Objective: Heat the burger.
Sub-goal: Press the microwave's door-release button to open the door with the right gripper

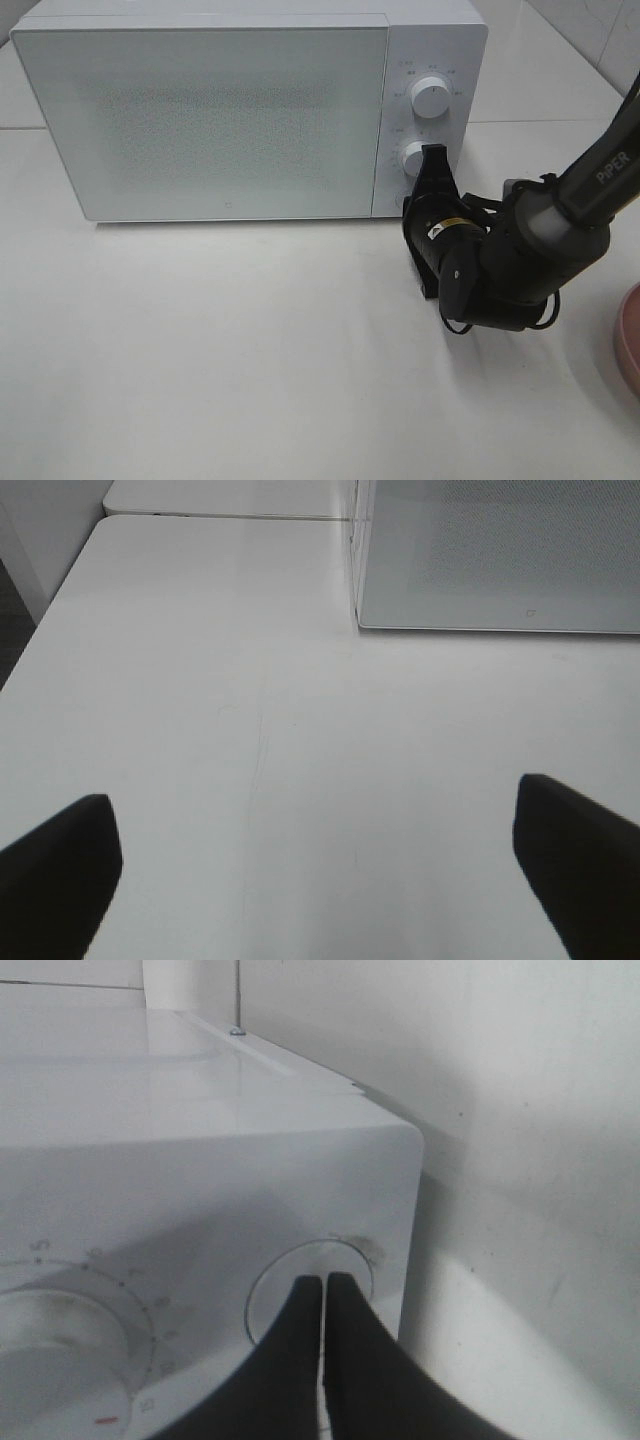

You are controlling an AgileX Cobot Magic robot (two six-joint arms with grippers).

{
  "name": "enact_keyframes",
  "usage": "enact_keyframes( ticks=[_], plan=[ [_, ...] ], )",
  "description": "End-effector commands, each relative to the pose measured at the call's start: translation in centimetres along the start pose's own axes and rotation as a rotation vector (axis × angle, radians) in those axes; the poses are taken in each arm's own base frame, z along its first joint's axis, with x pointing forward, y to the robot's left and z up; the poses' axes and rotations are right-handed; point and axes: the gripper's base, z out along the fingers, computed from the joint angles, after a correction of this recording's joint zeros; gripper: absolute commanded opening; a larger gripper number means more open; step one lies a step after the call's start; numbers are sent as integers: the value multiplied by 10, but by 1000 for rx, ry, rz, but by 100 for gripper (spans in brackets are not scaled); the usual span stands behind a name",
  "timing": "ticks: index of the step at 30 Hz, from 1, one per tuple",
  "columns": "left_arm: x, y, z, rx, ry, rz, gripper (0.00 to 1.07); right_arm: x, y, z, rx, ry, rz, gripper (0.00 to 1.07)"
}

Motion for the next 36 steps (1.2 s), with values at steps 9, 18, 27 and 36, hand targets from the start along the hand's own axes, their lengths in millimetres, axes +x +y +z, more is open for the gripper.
enact_keyframes(
  ticks=[9,18,27,36],
  plan=[
    [1,0,-2,1,-30,-1,100,-5,11,11,-16,-4,14,0],
    [1,0,-2,1,-30,-1,100,1,21,15,-69,33,18,0],
    [1,0,-2,1,-29,-1,100,-1,26,14,-128,13,36,0],
    [1,0,-2,1,-29,-1,100,2,30,13,-141,-16,67,0]
  ],
)
